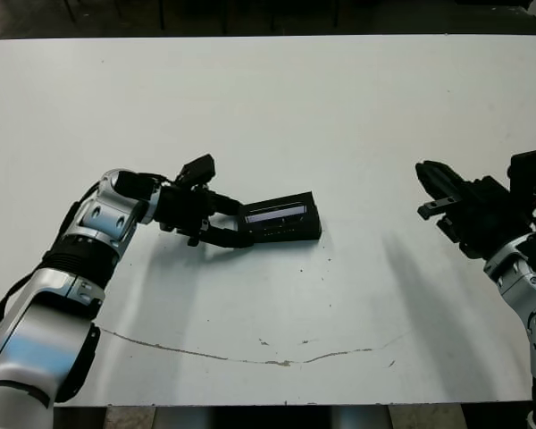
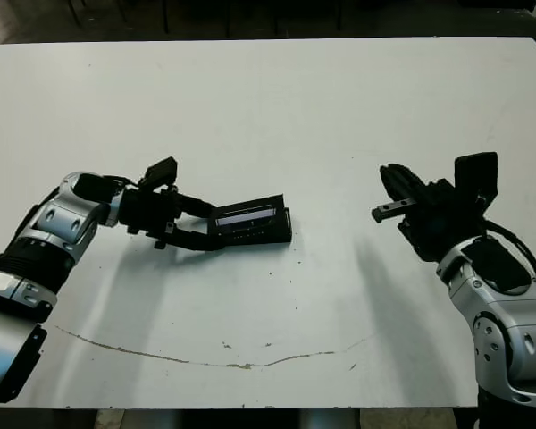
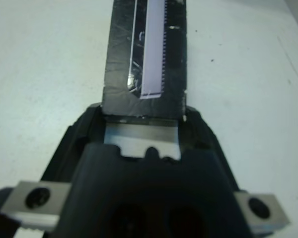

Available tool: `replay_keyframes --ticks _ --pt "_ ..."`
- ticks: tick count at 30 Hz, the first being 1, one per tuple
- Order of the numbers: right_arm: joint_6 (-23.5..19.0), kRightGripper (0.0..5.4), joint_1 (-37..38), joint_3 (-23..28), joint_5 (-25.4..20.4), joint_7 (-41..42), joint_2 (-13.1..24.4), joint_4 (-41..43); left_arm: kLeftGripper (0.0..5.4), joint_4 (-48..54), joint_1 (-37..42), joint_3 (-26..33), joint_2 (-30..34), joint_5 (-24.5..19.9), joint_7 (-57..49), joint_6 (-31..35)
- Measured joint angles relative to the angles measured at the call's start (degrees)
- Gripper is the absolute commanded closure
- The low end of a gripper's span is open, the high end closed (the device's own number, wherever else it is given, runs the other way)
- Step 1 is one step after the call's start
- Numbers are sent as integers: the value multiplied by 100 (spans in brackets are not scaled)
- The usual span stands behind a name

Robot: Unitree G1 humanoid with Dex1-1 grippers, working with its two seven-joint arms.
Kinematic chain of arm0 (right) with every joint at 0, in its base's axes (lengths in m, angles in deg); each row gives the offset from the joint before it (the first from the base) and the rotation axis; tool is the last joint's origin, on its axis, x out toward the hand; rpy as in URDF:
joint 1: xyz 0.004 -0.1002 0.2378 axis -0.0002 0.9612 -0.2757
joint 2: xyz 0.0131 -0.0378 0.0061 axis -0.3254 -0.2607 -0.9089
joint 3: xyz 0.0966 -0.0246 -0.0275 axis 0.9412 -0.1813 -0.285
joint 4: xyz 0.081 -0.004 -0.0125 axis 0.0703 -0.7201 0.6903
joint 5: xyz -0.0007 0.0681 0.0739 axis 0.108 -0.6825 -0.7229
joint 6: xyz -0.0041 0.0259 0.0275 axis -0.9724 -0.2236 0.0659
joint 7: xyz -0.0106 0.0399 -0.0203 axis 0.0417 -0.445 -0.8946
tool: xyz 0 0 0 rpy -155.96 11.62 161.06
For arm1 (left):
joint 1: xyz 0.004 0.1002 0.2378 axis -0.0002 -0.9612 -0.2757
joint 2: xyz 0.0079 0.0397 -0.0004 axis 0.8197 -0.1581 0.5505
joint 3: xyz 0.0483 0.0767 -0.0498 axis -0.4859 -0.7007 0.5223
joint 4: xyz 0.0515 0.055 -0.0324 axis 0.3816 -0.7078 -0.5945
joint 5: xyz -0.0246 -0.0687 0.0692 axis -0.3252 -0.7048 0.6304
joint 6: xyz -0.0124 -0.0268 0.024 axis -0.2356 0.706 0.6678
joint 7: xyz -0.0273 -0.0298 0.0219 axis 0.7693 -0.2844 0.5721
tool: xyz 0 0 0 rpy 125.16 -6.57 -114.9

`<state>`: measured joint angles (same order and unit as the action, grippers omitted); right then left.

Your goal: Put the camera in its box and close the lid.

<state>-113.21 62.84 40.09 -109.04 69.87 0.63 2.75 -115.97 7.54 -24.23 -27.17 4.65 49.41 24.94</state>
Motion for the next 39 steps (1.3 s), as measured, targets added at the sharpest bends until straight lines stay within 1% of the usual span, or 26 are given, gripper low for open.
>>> replay_keyframes --ticks 11,18,25,30,36,39 --pt "1 540 8 0 -3 91 61 27 272 24 -3 -60 -99 38 -155 -12" --pt "2 540 9 1 -26 105 64 26 272 -115 80 -87 -274 71 -202 -1" --pt "7 540 68 4 -26 141 78 60 272 -563 488 -362 -453 365 -195 93" --pt "18 540 138 4 -28 145 78 104 272 -806 810 -655 -518 712 -186 80" --pt "17 540 139 -3 -53 145 78 166 272 -880 978 -863 -510 939 -110 -152" --pt "17 540 139 -17 -56 144 78 169 272 -861 1008 -946 -463 982 -84 -294"
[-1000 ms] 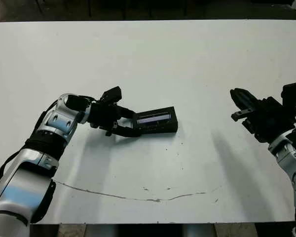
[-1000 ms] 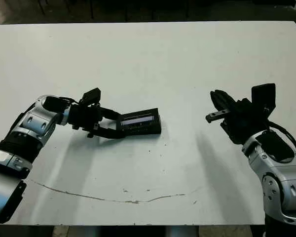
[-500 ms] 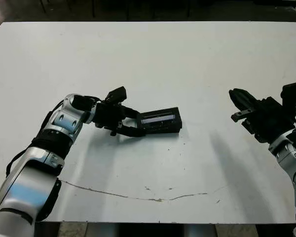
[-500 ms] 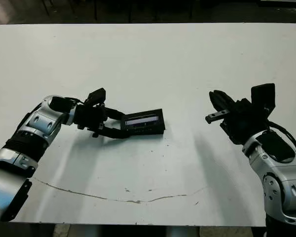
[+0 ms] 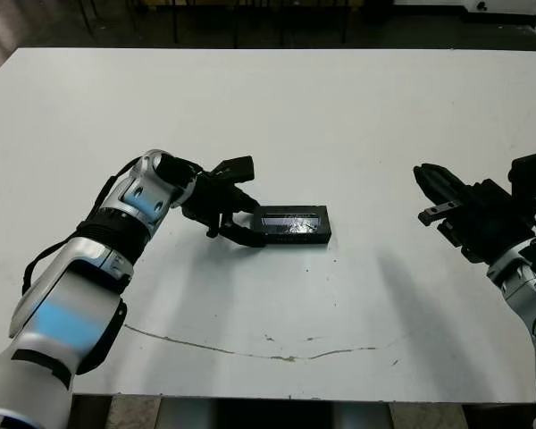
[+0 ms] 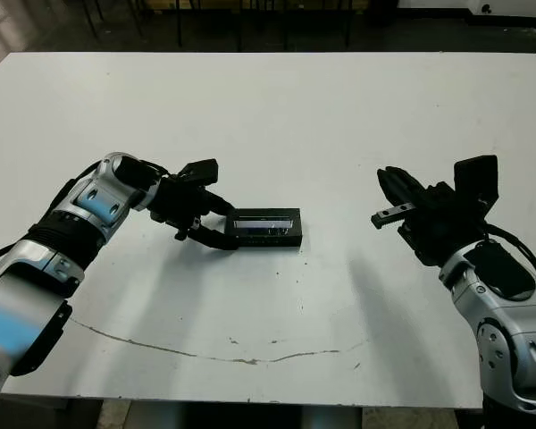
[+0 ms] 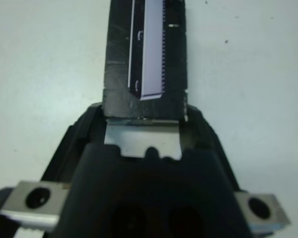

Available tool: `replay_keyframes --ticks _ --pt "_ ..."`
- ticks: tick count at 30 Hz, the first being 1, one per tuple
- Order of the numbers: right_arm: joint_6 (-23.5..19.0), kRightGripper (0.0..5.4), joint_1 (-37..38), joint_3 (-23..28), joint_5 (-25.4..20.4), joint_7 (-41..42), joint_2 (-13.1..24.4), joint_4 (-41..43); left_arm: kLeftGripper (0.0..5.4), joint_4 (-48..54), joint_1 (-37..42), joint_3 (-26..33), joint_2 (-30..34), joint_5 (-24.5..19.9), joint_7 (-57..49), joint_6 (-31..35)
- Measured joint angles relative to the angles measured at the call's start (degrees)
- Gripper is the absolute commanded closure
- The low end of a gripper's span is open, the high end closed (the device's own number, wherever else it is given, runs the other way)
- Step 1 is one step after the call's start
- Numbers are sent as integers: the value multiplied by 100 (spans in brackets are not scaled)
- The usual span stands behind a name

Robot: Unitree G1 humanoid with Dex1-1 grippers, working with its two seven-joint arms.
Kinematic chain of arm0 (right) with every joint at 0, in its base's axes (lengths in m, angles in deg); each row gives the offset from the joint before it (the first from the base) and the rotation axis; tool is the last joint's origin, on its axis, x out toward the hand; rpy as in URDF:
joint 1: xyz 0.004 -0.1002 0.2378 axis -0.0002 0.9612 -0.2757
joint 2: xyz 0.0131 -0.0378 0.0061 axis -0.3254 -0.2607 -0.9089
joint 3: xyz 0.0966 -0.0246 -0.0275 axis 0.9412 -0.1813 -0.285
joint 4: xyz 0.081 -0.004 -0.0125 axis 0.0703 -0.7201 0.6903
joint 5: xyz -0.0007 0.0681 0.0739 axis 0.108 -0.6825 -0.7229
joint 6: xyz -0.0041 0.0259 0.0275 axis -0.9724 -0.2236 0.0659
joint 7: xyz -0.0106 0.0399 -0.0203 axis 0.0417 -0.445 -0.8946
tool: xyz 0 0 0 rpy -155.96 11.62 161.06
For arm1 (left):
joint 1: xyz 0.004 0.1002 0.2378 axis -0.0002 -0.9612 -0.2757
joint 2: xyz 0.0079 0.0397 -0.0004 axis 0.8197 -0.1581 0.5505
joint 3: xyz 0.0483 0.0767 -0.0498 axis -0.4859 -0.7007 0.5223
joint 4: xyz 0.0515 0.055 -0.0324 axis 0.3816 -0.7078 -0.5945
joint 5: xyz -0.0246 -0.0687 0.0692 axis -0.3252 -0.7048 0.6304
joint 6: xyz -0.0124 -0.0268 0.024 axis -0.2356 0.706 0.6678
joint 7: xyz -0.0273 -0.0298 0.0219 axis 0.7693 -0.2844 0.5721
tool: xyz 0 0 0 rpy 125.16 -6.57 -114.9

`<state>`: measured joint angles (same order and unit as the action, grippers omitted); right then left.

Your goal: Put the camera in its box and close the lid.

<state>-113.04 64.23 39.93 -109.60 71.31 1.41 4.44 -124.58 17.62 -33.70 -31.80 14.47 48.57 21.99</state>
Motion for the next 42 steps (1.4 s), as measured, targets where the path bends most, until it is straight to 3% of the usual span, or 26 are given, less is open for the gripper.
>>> replay_keyframes --ticks 3,20,29,35,42 --pt "-2 540 0 -1 -8 0 0 0 272 121 -42 -19 66 6 1 1" --pt "-7 540 1 -5 -151 65 -4 5 1 540 -259 -37 591 1 -167 -682" --pt "-7 540 3 -81 -186 57 -15 18 1 941 -697 206 1285 -201 -85 -742" --pt "9 540 -3 -116 -190 49 -30 15 1 1795 -1060 321 1989 -210 56 -594" --pt "-20 540 -27 -183 -200 -53 -69 20 1 2877 -1702 742 2573 -282 -131 154"
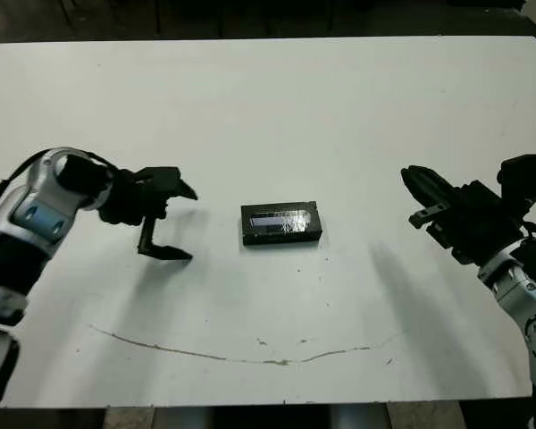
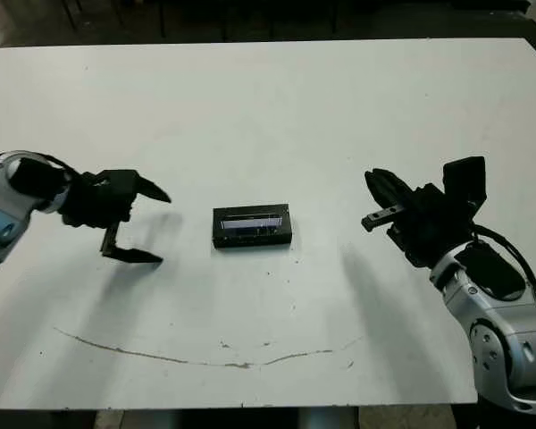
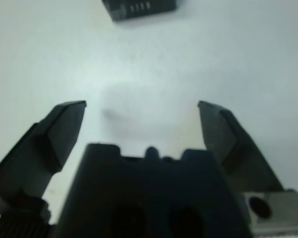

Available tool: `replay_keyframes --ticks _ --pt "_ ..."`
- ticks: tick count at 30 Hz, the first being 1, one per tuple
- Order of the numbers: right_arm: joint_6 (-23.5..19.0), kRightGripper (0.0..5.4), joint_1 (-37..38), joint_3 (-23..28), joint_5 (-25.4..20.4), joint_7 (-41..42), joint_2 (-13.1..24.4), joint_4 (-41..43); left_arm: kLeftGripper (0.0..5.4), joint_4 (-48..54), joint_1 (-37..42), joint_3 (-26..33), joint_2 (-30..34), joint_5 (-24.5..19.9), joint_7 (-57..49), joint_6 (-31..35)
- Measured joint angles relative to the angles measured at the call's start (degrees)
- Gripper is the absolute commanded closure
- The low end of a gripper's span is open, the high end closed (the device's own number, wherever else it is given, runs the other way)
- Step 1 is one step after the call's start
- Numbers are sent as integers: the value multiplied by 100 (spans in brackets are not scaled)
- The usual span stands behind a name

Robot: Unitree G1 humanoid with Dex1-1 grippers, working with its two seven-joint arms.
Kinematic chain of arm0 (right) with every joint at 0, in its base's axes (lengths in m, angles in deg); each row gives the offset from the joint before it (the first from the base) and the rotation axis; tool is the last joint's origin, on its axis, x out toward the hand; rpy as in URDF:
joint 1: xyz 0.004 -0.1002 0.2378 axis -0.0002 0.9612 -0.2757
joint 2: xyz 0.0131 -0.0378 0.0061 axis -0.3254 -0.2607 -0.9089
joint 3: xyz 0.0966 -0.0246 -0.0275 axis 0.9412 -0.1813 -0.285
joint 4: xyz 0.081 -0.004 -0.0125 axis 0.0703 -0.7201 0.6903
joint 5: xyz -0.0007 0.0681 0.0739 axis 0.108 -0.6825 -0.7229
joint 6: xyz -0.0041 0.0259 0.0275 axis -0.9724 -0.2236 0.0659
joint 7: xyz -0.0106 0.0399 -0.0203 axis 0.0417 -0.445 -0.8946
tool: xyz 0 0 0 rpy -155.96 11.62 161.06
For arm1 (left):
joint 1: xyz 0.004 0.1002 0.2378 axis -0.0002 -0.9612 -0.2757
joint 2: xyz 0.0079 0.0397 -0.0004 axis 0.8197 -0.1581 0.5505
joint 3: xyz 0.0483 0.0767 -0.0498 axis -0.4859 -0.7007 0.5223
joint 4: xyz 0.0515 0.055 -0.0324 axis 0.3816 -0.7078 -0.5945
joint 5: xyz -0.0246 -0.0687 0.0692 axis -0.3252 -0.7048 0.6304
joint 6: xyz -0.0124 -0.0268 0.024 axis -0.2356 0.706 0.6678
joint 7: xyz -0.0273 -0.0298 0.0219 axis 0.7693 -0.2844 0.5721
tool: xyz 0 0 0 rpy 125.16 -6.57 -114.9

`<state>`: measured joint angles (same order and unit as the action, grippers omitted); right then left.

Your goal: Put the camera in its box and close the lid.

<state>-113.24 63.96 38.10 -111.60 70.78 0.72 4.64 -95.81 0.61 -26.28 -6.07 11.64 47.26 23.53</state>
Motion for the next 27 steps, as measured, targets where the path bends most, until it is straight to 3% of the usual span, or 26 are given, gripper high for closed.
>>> replay_keyframes --ticks 6,12,17,21,27 --pt "14 540 -30 -53 38 -17 -25 -26 26 1408 -1148 1232 -347 -491 -1689 940" --pt "13 540 -63 -100 159 -322 -188 -2 133 3251 -2071 1837 -1841 -800 -3976 1593" --pt "31 540 -62 -196 262 -508 -345 -2 229 4103 -2481 1729 -3066 -787 -5472 1988" --pt "109 540 -44 -259 329 -539 -478 -26 298 4453 -2493 1491 -3574 -827 -5993 2283" --pt "176 540 -1 -296 440 -575 -586 -103 415 4742 -2482 1147 -4204 -1164 -6526 3478"
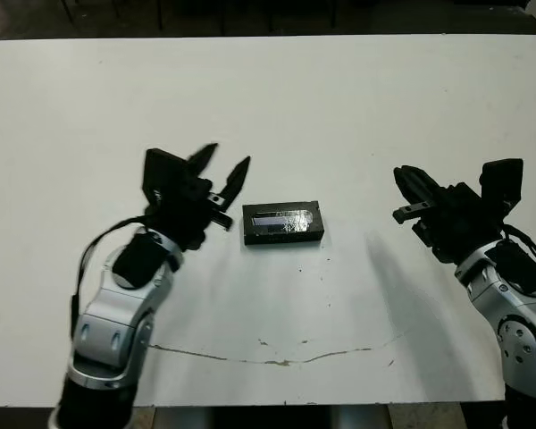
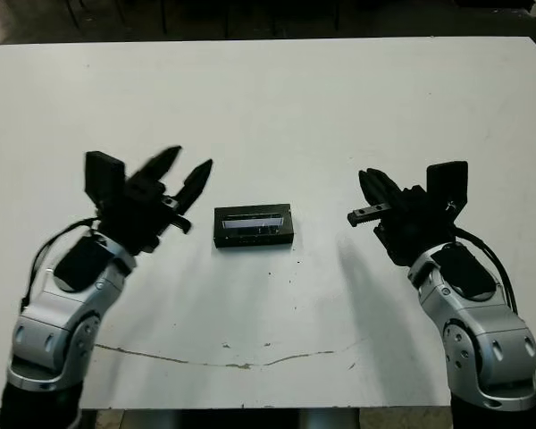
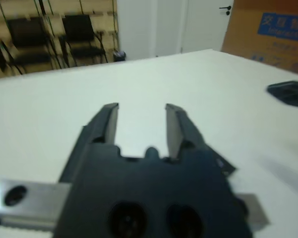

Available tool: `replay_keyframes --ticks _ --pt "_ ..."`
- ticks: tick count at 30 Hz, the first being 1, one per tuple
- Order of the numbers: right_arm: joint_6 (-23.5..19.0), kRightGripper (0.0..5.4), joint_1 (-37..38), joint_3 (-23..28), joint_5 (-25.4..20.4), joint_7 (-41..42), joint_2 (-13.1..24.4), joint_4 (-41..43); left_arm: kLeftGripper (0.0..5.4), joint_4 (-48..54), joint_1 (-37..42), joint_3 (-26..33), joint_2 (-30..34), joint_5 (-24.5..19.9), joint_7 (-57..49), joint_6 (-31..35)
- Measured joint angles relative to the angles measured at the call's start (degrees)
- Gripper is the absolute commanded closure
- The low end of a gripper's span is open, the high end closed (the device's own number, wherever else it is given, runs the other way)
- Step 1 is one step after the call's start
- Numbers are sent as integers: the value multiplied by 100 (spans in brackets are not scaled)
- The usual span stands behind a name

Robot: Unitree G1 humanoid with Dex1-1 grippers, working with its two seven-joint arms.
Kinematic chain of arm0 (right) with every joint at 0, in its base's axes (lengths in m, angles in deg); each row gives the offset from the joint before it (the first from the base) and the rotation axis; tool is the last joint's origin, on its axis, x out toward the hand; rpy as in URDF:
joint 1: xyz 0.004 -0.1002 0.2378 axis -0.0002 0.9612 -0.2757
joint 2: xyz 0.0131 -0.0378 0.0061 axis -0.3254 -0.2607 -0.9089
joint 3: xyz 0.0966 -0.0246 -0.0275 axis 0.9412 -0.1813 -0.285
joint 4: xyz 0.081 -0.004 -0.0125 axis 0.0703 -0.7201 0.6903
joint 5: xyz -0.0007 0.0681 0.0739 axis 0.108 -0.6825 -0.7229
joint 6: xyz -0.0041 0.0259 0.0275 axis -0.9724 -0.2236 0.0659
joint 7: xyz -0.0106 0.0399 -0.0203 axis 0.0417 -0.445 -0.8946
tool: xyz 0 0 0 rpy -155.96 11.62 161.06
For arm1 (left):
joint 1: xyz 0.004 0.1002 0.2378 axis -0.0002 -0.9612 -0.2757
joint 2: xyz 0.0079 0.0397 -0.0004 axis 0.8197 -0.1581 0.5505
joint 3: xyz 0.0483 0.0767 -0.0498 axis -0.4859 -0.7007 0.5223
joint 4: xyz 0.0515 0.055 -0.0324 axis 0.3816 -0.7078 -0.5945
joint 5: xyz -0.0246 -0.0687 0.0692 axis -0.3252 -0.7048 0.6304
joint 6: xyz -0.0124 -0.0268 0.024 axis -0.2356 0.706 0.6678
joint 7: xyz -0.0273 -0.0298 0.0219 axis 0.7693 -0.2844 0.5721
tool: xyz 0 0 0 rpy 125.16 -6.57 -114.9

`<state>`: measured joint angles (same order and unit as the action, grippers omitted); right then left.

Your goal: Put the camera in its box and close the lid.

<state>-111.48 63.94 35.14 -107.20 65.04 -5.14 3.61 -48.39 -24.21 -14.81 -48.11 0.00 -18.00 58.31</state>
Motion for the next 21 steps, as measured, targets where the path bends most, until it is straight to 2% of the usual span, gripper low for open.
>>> replay_keyframes --ticks 7,14,21 --pt "0 540 52 8 19 40 -3 5 539 -306 86 -283 -561 34 -616 725" --pt "0 540 83 41 18 49 -3 25 539 -752 170 -561 -814 41 -777 982" --pt "-5 540 88 48 10 47 -4 64 539 -1300 109 -979 -714 104 -538 508"
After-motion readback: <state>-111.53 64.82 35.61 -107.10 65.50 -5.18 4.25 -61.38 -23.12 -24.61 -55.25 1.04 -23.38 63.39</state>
